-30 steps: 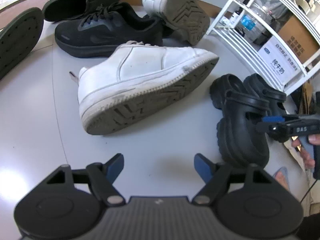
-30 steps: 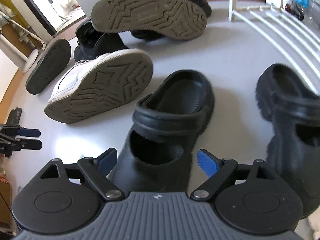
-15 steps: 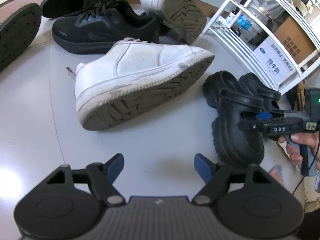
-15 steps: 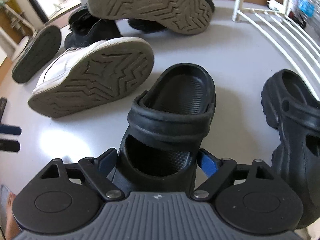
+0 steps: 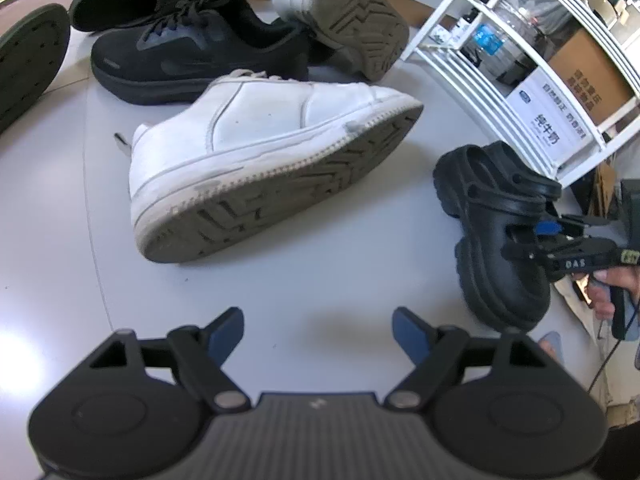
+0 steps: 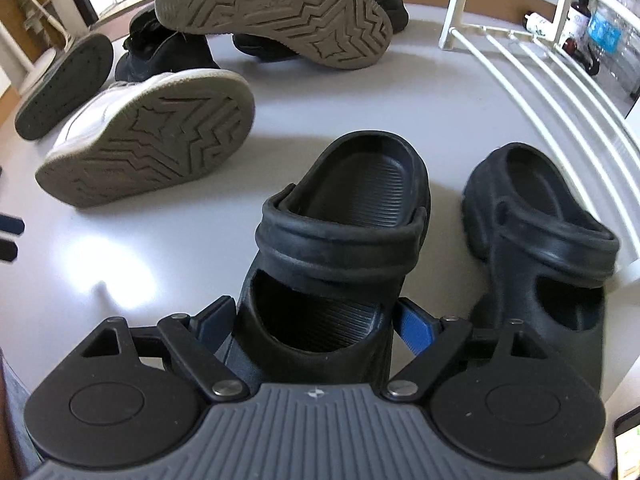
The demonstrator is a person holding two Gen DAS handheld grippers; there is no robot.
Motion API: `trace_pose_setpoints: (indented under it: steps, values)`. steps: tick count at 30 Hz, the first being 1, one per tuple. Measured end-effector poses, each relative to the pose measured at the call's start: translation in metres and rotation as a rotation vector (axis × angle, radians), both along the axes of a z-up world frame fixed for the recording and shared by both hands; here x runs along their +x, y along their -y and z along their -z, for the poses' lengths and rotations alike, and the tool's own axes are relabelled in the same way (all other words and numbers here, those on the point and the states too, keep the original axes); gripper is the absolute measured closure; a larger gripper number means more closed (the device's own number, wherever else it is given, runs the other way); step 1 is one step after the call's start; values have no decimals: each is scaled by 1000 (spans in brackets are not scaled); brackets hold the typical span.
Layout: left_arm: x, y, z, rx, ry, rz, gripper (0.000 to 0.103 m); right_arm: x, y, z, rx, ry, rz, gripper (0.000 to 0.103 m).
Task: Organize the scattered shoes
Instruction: 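Slide the held clog against the black clog and align them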
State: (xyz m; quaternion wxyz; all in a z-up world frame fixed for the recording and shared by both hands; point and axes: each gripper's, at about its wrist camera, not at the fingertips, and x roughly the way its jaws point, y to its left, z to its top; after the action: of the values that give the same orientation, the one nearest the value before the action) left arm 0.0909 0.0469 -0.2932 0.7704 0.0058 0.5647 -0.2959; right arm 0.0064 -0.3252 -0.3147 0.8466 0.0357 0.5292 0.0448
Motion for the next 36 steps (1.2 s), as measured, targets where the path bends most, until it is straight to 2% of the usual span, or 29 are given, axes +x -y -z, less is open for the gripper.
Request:
trace_pose_setpoints:
  steps: [5,7,12,22,27,36]
  values:
    - [-1,-1,-2,-7,4,-5,20,-2,8,-7,-80,21,-69,15]
    - [-1,-1,-3,-10,6,-8,20,-3,13,-13,-105,33,-65,14]
    - [0,-2,-5,-14,9,-16,20,-7,17,-16,-81,17,-22,14]
    - [6,-5,-9,-30,16,-31,20,-4,15,-2,-41,-35,35,13]
    - [11,-16,-13,-36,48,-102,20,-4,18,2,-18,-42,51,14]
    - [20,-28,-16,-63,77,-185,22,-8,21,-7,-92,-32,46,18]
